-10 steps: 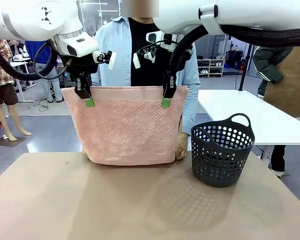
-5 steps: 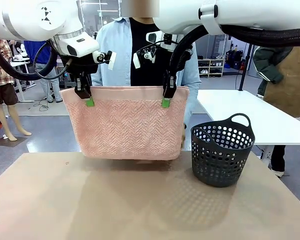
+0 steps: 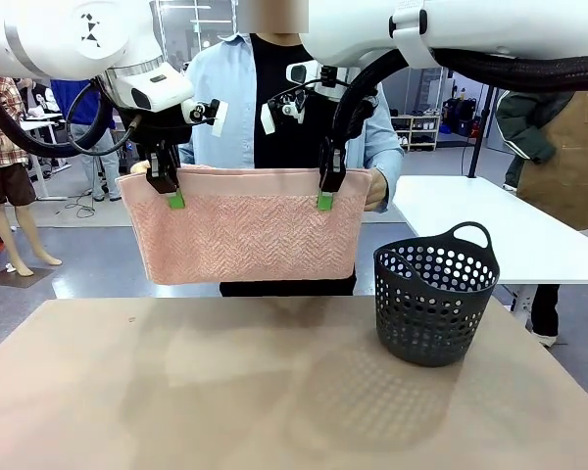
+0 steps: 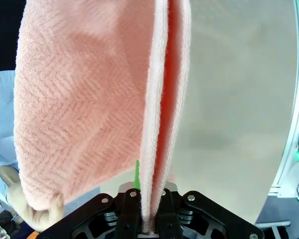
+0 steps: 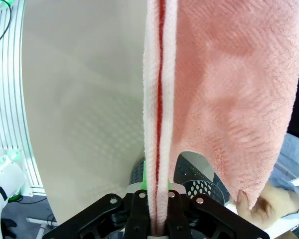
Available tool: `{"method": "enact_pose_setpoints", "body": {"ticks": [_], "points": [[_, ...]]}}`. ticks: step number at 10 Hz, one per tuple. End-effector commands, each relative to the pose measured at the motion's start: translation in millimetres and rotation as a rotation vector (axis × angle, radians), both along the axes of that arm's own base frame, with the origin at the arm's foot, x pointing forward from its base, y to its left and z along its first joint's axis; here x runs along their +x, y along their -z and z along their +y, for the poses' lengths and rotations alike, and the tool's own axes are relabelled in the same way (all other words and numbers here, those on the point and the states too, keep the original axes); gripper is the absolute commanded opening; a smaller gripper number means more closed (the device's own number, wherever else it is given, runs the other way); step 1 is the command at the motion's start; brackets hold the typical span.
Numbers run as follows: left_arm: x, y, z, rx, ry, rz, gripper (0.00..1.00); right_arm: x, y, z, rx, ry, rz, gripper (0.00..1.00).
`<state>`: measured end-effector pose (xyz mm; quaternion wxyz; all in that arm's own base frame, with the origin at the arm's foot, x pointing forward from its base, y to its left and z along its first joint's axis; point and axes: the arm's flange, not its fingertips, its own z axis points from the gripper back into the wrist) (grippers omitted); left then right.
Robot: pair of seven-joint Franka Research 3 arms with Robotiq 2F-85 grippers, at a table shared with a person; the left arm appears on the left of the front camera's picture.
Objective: Fold the towel.
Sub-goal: Release the end of the 100 cm Hotel Towel you were holding.
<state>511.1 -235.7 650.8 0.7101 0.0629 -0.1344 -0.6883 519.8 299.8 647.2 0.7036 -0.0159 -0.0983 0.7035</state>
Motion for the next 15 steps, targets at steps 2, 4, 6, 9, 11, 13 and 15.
{"method": "enact_pose_setpoints", "body": {"ticks": [2,4,6,9,11,13,15], "points": [[1.3,-2.9,0.8,-0.004,-0.003,-0.007,0.00,-0.9,-1.6,-2.2,0.005,-0.017,0.000,0.00],[1.3,-2.9,0.8,-0.004,-0.003,-0.007,0.00,-0.9,-1.6,-2.2,0.005,-0.017,0.000,0.00],[1.3,-2.9,0.8,-0.004,-0.003,-0.007,0.00,-0.9,-1.6,-2.2,0.005,-0.017,0.000,0.00],[1.3,-2.9,0.8,-0.004,-0.003,-0.007,0.00,-0.9,-1.6,-2.2,0.005,-0.017,0.000,0.00],[1.3,-2.9,0.8,-0.004,-0.003,-0.007,0.00,-0.9,-1.6,-2.2,0.005,-0.017,0.000,0.00],[1.3,-2.9,0.8,-0.004,-0.003,-0.007,0.00,-0.9,-1.6,-2.2,0.005,-0.017,0.000,0.00],[1.3,-2.9,0.8,-0.004,-0.003,-0.007,0.00,-0.9,-1.6,-2.2,0.005,-0.017,0.000,0.00]]}}
